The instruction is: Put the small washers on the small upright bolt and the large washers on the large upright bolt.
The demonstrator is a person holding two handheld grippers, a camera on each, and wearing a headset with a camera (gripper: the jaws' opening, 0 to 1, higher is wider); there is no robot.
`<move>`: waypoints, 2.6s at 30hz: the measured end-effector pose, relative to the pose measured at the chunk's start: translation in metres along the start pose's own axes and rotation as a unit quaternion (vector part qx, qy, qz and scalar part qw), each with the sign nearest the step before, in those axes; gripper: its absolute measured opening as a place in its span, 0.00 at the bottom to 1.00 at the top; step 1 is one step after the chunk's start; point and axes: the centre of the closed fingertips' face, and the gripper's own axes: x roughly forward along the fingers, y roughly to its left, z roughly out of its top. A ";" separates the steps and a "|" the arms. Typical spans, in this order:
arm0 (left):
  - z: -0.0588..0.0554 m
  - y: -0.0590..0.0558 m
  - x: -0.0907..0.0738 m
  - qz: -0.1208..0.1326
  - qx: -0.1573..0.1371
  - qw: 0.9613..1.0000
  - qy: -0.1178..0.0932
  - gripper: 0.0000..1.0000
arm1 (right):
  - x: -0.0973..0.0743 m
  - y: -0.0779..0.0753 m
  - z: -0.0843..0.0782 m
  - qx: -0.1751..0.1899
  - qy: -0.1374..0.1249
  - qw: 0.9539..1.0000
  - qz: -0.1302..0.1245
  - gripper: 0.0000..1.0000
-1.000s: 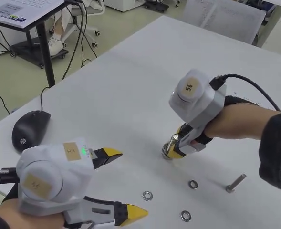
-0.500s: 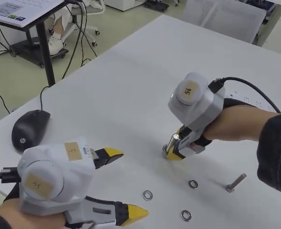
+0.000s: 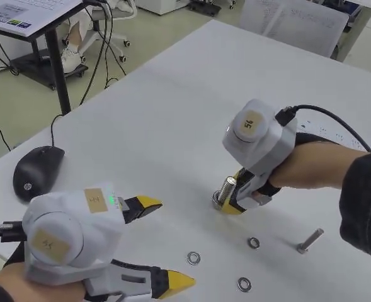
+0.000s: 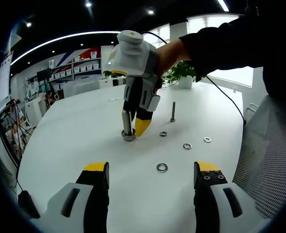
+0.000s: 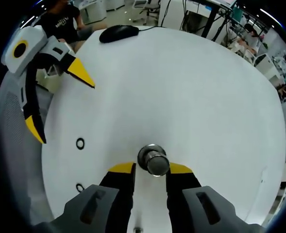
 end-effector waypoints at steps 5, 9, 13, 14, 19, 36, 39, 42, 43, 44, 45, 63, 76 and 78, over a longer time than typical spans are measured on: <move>0.001 -0.002 0.001 -0.002 0.002 1.000 0.001 0.70 | 0.002 0.004 -0.010 0.007 0.012 1.000 0.006 0.26; 0.001 -0.002 0.001 -0.003 0.003 1.000 0.001 0.70 | 0.003 0.008 -0.017 0.012 0.020 1.000 0.010 0.25; 0.002 -0.003 0.001 -0.005 0.003 1.000 0.001 0.70 | 0.004 0.013 -0.022 0.022 0.025 0.999 0.018 0.25; 0.002 -0.004 0.001 -0.005 0.003 1.000 0.002 0.70 | 0.003 0.013 -0.023 0.019 0.023 0.999 0.016 0.25; 0.004 -0.005 0.001 -0.006 0.005 1.000 0.000 0.70 | 0.001 0.018 -0.028 0.026 0.026 0.999 0.017 0.25; 0.007 -0.008 0.001 -0.010 0.012 1.000 -0.004 0.70 | -0.004 0.035 -0.049 0.044 0.036 0.998 0.024 0.25; 0.009 -0.009 0.002 -0.011 0.014 1.000 -0.005 0.70 | -0.005 0.038 -0.053 0.046 0.038 0.998 0.024 0.25; 0.010 -0.010 0.002 -0.012 0.016 1.000 -0.006 0.70 | -0.007 0.040 -0.056 0.051 0.039 0.998 0.024 0.25; 0.010 -0.010 0.002 -0.013 0.017 1.000 -0.007 0.70 | -0.007 0.041 -0.057 0.052 0.040 0.998 0.024 0.25; 0.011 -0.010 0.002 -0.013 0.018 1.000 -0.007 0.70 | -0.007 0.042 -0.058 0.053 0.040 0.998 0.024 0.25; 0.011 -0.010 0.002 -0.013 0.018 1.000 -0.007 0.70 | -0.008 0.043 -0.059 0.054 0.040 0.997 0.023 0.25; 0.013 -0.011 0.004 -0.015 0.021 1.000 -0.008 0.69 | -0.008 0.043 -0.064 0.041 0.046 0.998 0.015 0.19; 0.014 -0.012 0.005 -0.018 0.021 1.000 -0.008 0.68 | -0.007 0.044 -0.064 0.026 0.053 0.998 0.006 0.15; 0.013 -0.012 0.005 -0.017 0.020 1.000 -0.008 0.68 | -0.007 0.043 -0.064 0.029 0.052 0.998 0.007 0.15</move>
